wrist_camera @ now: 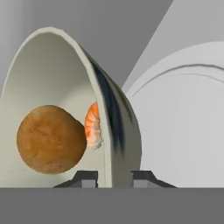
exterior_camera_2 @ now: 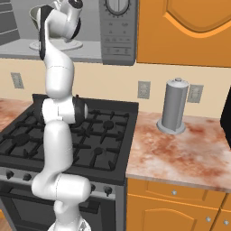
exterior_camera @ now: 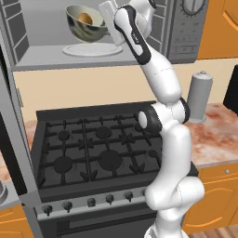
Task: The microwave is finished heating the shrimp and potato. Take the bowl containing the food and place it on the dining counter.
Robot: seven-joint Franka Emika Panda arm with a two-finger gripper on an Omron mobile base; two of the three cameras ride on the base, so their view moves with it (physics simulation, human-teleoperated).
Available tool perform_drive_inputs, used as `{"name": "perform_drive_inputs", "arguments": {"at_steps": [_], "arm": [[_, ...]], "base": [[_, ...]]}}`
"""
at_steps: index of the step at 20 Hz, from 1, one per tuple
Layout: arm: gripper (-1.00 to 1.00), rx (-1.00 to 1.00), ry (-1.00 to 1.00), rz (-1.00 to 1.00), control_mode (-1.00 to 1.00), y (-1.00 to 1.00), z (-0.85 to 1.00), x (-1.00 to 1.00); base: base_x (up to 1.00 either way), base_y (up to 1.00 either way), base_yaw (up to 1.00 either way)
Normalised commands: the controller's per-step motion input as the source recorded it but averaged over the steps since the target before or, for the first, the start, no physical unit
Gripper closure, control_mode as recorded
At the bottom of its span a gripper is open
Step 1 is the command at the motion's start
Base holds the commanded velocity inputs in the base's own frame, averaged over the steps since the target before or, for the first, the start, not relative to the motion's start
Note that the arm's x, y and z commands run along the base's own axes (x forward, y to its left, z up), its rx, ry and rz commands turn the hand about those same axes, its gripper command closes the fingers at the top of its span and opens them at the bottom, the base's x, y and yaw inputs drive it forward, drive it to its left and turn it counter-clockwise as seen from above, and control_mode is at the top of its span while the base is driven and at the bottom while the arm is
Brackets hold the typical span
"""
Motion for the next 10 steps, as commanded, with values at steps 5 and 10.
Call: {"name": "perform_drive_inputs", "arguments": {"at_steps": [5, 10], "arm": [[1.00, 0.00, -0.01, 0.00, -1.00, 0.00, 0.00, -0.20], [1.00, 0.00, -0.04, 0.00, -1.00, 0.00, 0.00, -0.47]], "base": [[0.00, 0.00, 0.00], [0.00, 0.00, 0.00]]}}
